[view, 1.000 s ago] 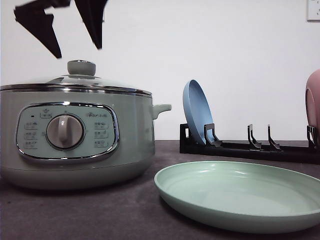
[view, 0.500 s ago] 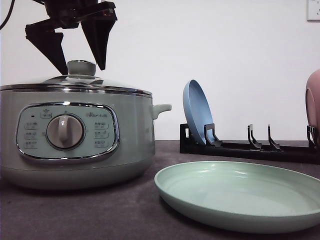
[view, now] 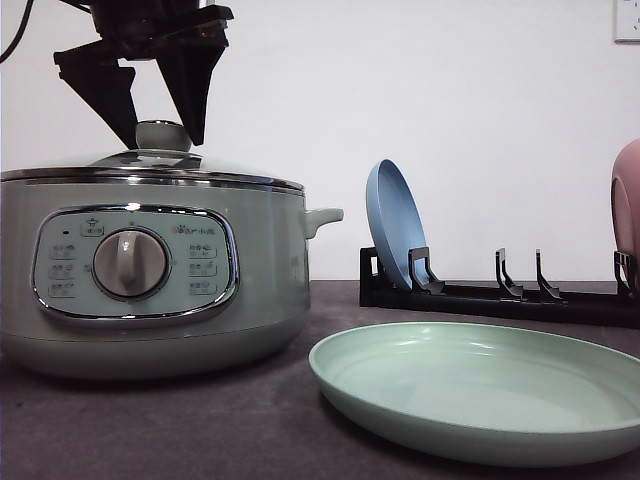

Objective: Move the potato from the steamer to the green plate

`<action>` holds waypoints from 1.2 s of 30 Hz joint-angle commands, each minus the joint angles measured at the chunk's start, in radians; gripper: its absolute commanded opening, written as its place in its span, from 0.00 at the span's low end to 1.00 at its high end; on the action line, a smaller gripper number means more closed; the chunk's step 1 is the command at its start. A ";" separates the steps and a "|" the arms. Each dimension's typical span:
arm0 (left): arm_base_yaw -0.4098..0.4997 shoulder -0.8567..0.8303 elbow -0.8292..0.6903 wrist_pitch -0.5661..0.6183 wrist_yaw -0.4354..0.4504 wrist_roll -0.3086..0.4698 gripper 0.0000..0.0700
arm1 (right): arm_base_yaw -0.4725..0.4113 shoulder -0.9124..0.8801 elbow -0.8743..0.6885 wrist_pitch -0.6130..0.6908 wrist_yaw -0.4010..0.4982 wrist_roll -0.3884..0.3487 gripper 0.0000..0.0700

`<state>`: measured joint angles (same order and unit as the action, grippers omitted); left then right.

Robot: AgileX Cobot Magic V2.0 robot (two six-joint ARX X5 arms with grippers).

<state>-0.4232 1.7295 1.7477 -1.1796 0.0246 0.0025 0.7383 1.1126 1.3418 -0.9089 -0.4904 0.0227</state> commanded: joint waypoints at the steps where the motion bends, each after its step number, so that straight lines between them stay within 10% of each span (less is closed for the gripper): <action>1: -0.005 0.024 0.032 -0.001 -0.004 0.008 0.61 | 0.007 0.010 0.016 0.002 0.002 -0.012 0.51; 22: -0.005 0.023 0.032 -0.032 -0.004 0.005 0.02 | 0.003 0.010 0.016 0.003 0.031 -0.012 0.51; 36: 0.000 -0.002 0.034 -0.024 -0.004 0.006 0.00 | 0.003 0.010 0.016 0.003 0.050 -0.008 0.51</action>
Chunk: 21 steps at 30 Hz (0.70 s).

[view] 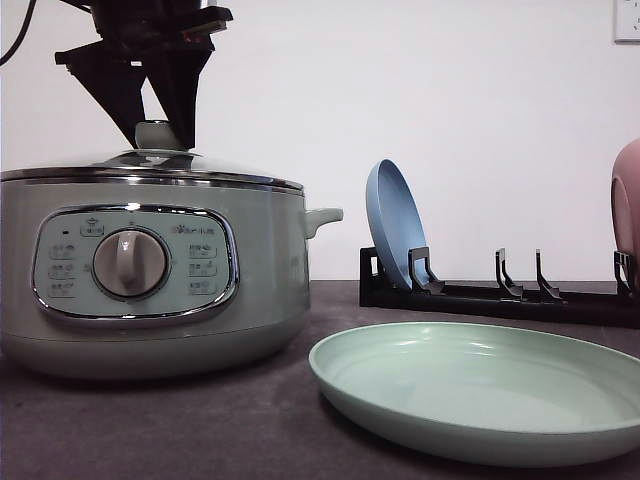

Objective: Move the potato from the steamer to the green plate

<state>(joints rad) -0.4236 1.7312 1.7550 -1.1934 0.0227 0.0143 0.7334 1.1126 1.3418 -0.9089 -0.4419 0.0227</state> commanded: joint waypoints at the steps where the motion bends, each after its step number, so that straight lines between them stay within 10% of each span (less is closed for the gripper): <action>1: 0.003 -0.010 0.029 -0.009 -0.002 -0.006 0.00 | 0.008 0.010 0.016 0.003 0.001 -0.008 0.51; 21: 0.116 -0.202 0.124 -0.054 -0.081 -0.004 0.00 | 0.008 0.010 0.016 0.003 0.001 0.004 0.51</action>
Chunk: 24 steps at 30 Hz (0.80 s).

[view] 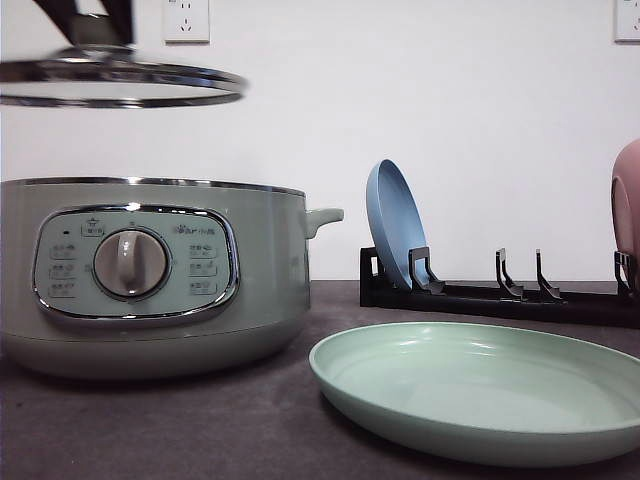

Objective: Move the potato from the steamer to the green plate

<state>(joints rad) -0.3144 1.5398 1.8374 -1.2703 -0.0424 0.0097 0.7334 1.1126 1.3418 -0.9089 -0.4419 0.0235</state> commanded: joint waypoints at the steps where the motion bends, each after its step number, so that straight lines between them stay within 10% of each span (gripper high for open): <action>1: 0.019 -0.019 0.041 0.017 -0.022 0.002 0.00 | 0.008 0.010 0.016 0.003 0.001 0.005 0.51; 24: 0.321 -0.098 0.041 -0.041 -0.041 0.027 0.00 | 0.008 0.054 0.016 0.070 0.050 0.146 0.63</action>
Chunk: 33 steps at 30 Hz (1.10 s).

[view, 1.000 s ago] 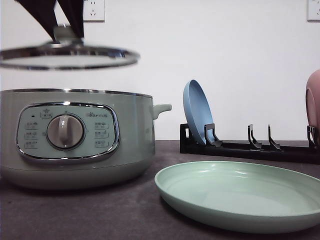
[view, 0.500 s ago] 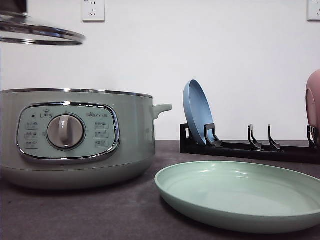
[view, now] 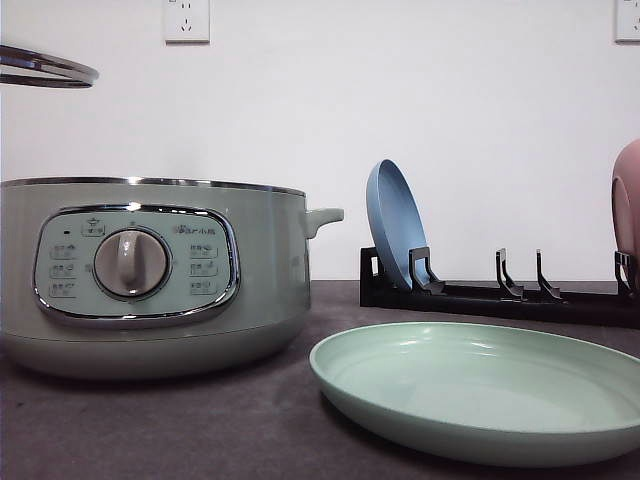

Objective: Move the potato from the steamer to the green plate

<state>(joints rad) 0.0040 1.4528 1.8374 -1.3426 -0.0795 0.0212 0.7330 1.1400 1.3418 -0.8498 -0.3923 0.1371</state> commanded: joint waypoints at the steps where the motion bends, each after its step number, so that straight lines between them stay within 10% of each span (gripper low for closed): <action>1: 0.005 -0.011 0.041 0.032 -0.004 0.016 0.00 | 0.009 0.040 0.016 0.017 0.000 0.041 0.64; 33: 0.049 -0.011 0.041 0.035 -0.003 0.017 0.00 | 0.016 1.011 0.838 -0.072 0.072 0.179 0.81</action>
<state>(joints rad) 0.0505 1.4525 1.8374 -1.3415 -0.0792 0.0357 0.7349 2.1148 2.1490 -0.9253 -0.3305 0.2955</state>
